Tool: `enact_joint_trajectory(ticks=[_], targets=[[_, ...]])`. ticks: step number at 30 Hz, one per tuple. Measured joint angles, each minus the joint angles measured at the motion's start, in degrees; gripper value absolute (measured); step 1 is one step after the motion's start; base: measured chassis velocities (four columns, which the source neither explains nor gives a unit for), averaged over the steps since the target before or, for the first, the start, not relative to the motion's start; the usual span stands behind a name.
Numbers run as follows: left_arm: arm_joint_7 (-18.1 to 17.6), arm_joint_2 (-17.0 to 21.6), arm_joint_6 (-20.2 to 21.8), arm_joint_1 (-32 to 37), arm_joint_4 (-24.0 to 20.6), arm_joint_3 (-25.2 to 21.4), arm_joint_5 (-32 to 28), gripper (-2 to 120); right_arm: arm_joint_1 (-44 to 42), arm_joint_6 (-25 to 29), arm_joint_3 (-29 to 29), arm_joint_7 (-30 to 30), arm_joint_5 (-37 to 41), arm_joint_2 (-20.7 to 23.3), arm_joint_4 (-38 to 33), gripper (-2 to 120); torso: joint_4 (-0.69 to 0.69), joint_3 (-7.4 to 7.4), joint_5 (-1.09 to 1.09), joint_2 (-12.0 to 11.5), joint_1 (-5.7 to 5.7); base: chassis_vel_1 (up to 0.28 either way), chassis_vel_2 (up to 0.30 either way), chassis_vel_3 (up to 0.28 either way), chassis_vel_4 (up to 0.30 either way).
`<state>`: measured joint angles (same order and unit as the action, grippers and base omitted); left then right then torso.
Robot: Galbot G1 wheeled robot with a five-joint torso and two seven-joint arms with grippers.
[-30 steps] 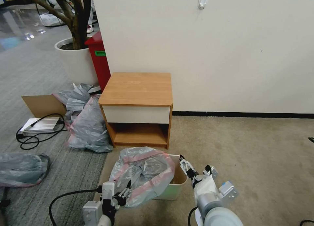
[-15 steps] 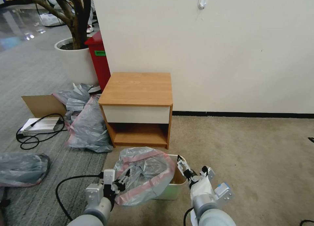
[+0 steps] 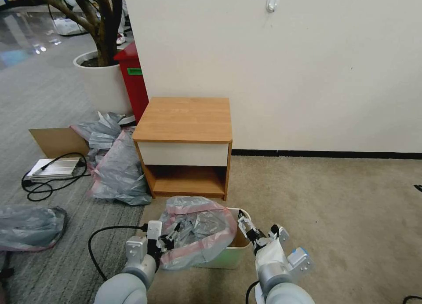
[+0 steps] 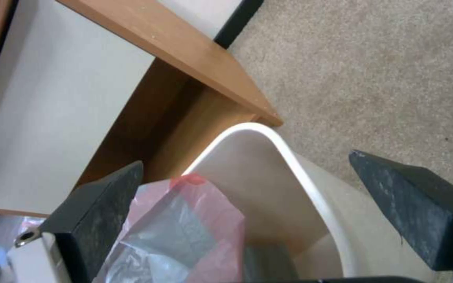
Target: Pick up the garbage bag from the table and place it over the trash can.
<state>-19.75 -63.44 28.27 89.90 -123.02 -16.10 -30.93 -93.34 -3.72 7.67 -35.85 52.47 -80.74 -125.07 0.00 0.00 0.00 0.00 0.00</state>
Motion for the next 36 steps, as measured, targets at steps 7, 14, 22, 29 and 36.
enact_joint_trajectory(ticks=[7, 14, 22, 29, 36], targets=[[-0.2, 0.7, 0.0, -2.5, 1.4, 1.7, -0.7, 56, -0.2, 0.1, -0.1, 0.1, -0.8, -0.3, 0.5, 100, 0.00, 0.00, 0.00, 0.0, 0.00, 0.000, 0.000, 0.000, 0.000], [-1.6, 0.1, 0.3, 1.1, -3.4, 1.7, -0.5, 57, -0.1, 0.1, -0.1, 0.2, -0.9, -0.2, 0.6, 100, 0.00, 0.00, 0.00, 0.0, 0.00, 0.000, 0.000, 0.000, 0.000], [-3.9, -1.9, 2.1, 6.1, -8.7, 1.5, -0.4, 56, 0.4, 0.2, -0.7, 0.5, -0.9, -0.6, 1.4, 100, 0.00, 0.00, 0.01, 0.0, 0.00, 0.000, 0.000, 0.000, 0.000], [-4.7, -1.9, 2.9, 7.7, -10.5, 0.7, -0.4, 56, 0.7, 0.2, -0.7, 1.6, -1.1, -0.6, 2.1, 100, 0.00, -0.01, 0.00, 0.0, 0.00, 0.000, 0.000, 0.000, 0.000], [-5.8, -1.4, 5.8, 8.2, -10.9, 0.1, -3.4, 53, 1.4, 0.3, -0.9, 1.7, -1.1, -0.7, 2.8, 100, 0.00, 0.00, 0.00, 0.0, 0.00, 0.000, 0.000, 0.000, 0.000]])
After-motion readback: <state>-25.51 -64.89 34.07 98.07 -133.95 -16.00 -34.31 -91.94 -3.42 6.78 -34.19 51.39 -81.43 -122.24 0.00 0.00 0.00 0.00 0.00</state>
